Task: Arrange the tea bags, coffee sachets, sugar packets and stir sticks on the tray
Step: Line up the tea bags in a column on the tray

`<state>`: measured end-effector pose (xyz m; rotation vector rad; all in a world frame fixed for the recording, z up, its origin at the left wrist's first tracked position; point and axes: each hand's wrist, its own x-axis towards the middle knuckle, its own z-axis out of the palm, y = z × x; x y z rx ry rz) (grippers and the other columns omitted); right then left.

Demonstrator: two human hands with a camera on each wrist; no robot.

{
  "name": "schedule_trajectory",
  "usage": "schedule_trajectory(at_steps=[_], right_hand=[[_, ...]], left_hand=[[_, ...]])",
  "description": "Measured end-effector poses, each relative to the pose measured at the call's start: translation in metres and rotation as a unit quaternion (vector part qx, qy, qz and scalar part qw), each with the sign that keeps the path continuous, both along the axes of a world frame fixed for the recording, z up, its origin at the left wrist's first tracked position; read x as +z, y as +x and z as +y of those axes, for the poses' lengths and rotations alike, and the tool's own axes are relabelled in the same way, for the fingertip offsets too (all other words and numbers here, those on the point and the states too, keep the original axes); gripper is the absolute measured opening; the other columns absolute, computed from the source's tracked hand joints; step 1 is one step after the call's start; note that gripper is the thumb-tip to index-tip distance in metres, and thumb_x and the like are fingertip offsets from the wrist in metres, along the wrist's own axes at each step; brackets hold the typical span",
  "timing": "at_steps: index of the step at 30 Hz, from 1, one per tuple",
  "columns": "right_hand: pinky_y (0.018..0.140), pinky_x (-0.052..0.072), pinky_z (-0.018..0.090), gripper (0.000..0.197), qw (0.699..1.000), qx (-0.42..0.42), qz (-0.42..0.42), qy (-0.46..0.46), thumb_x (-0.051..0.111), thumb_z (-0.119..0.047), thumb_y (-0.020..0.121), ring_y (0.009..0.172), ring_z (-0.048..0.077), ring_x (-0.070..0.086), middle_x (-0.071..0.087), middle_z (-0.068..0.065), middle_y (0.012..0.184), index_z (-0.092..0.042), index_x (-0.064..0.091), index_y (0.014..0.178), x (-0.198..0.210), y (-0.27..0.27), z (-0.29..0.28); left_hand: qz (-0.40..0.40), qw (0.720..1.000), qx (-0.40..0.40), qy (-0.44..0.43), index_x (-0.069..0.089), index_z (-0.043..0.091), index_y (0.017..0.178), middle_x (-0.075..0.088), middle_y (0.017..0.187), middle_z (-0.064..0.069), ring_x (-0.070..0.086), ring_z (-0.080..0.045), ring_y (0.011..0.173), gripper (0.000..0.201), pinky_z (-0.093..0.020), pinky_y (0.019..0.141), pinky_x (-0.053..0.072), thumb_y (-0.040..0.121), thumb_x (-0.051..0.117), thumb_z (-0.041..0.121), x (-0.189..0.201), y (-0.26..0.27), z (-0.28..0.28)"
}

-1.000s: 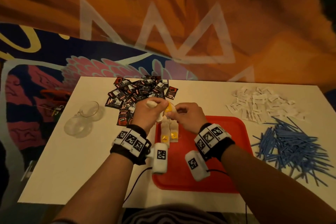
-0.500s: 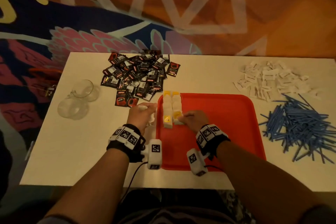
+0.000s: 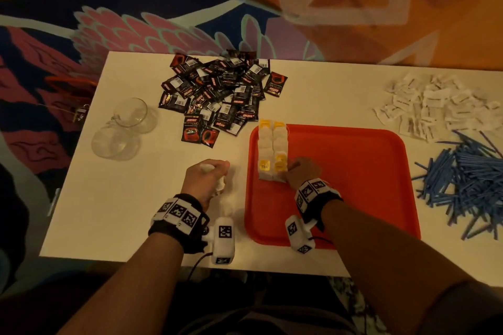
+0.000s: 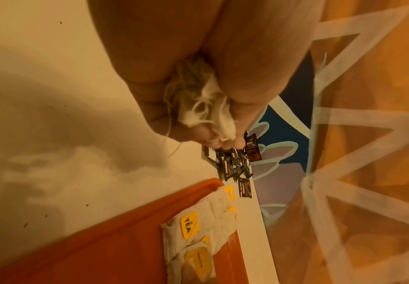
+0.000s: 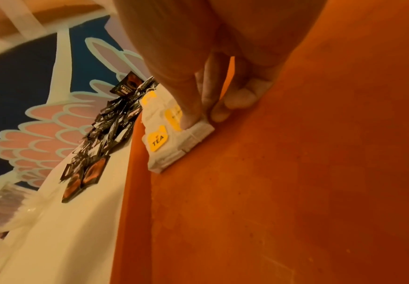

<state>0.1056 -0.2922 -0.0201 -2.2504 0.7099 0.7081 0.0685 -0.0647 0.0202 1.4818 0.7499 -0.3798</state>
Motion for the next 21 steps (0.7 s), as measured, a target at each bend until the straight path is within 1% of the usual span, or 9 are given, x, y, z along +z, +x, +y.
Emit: schedule_trajectory(at_steps=[2, 4, 7, 9, 12, 15, 17, 19, 21], right_hand=[[0.046, 0.033, 0.018, 0.027, 1.0, -0.017, 0.001, -0.005, 0.081, -0.031, 0.076, 0.065, 0.003, 0.047, 0.056, -0.007, 0.084, -0.023, 0.057, 0.087, -0.003, -0.002, 0.001], [0.046, 0.033, 0.018, 0.031, 0.999, -0.043, -0.006, -0.006, 0.082, -0.029, 0.074, 0.066, 0.004, 0.048, 0.056, -0.006, 0.087, -0.022, 0.057, 0.091, -0.005, -0.002, -0.001], [0.045, 0.034, 0.018, 0.022, 0.998, -0.059, -0.028, -0.005, 0.076, -0.021, 0.08, 0.066, 0.004, 0.049, 0.064, -0.001, 0.098, -0.018, 0.061, 0.097, -0.008, -0.001, -0.003], [0.045, 0.032, 0.016, 0.014, 0.998, -0.056, -0.032, -0.002, 0.07, -0.017, 0.086, 0.064, 0.003, 0.047, 0.064, 0.001, 0.102, -0.018, 0.059, 0.095, -0.009, -0.001, -0.005], [0.046, 0.036, 0.016, 0.016, 0.998, -0.046, -0.039, 0.002, 0.072, -0.018, 0.084, 0.074, 0.008, 0.058, 0.068, 0.0, 0.102, -0.021, 0.059, 0.094, -0.004, -0.003, -0.007], [0.053, 0.041, 0.016, 0.02, 0.998, -0.029, -0.059, 0.011, 0.074, -0.022, 0.083, 0.087, 0.011, 0.064, 0.07, -0.003, 0.099, -0.023, 0.058, 0.095, 0.009, -0.004, -0.014], [0.056, 0.045, 0.017, 0.018, 0.995, -0.014, -0.094, 0.027, 0.073, -0.022, 0.083, 0.082, 0.009, 0.063, 0.068, -0.006, 0.094, -0.023, 0.059, 0.095, 0.026, -0.003, -0.015], [0.057, 0.048, 0.018, 0.012, 0.987, 0.038, -0.149, 0.052, 0.069, -0.019, 0.086, 0.073, 0.003, 0.06, 0.065, -0.009, 0.088, -0.026, 0.059, 0.089, 0.048, -0.001, -0.013], [0.062, 0.051, 0.016, 0.013, 0.968, 0.09, -0.203, 0.115, 0.067, -0.012, 0.086, 0.073, -0.001, 0.061, 0.066, -0.009, 0.086, -0.025, 0.063, 0.086, 0.073, 0.001, -0.007]], left_hand=[[0.0, 1.0, -0.002, -0.001, 0.069, 0.01, 0.083, 0.058, 0.066, -0.008, 0.049, -0.018, 0.055, 0.008, -0.027, 0.051, 0.039, 0.091, 0.069, 0.013, -0.002, 0.0, 0.001], [0.0, 1.0, 0.001, -0.004, 0.069, 0.01, 0.083, 0.058, 0.065, -0.006, 0.048, -0.016, 0.053, 0.009, -0.025, 0.049, 0.04, 0.091, 0.068, 0.012, -0.002, 0.001, 0.0], [0.001, 1.0, 0.009, -0.014, 0.068, 0.008, 0.084, 0.057, 0.067, -0.008, 0.048, -0.017, 0.053, 0.009, -0.024, 0.047, 0.039, 0.092, 0.067, 0.011, -0.003, 0.003, -0.002], [0.006, 1.0, 0.007, -0.019, 0.067, 0.008, 0.084, 0.057, 0.066, -0.007, 0.048, -0.016, 0.053, 0.011, -0.023, 0.046, 0.039, 0.093, 0.067, 0.013, -0.004, 0.004, -0.005], [0.01, 0.999, 0.01, -0.035, 0.067, 0.008, 0.084, 0.059, 0.067, -0.007, 0.049, -0.017, 0.056, 0.012, -0.022, 0.044, 0.039, 0.093, 0.067, 0.015, -0.005, 0.006, -0.009], [0.015, 0.998, 0.016, -0.06, 0.067, 0.008, 0.087, 0.061, 0.069, -0.006, 0.053, -0.015, 0.056, 0.012, -0.019, 0.042, 0.04, 0.093, 0.068, 0.018, -0.001, 0.01, -0.016], [0.015, 0.996, 0.016, -0.083, 0.066, 0.007, 0.089, 0.061, 0.067, -0.005, 0.054, -0.013, 0.054, 0.013, -0.018, 0.041, 0.04, 0.094, 0.067, 0.019, 0.005, 0.014, -0.022], [0.018, 0.994, 0.01, -0.107, 0.065, 0.007, 0.091, 0.059, 0.066, -0.005, 0.053, -0.013, 0.055, 0.015, -0.018, 0.04, 0.039, 0.095, 0.066, 0.021, 0.013, 0.018, -0.029], [0.024, 0.991, -0.002, -0.132, 0.063, 0.007, 0.09, 0.059, 0.066, -0.005, 0.052, -0.014, 0.057, 0.017, -0.019, 0.04, 0.039, 0.096, 0.064, 0.023, 0.022, 0.023, -0.035]])
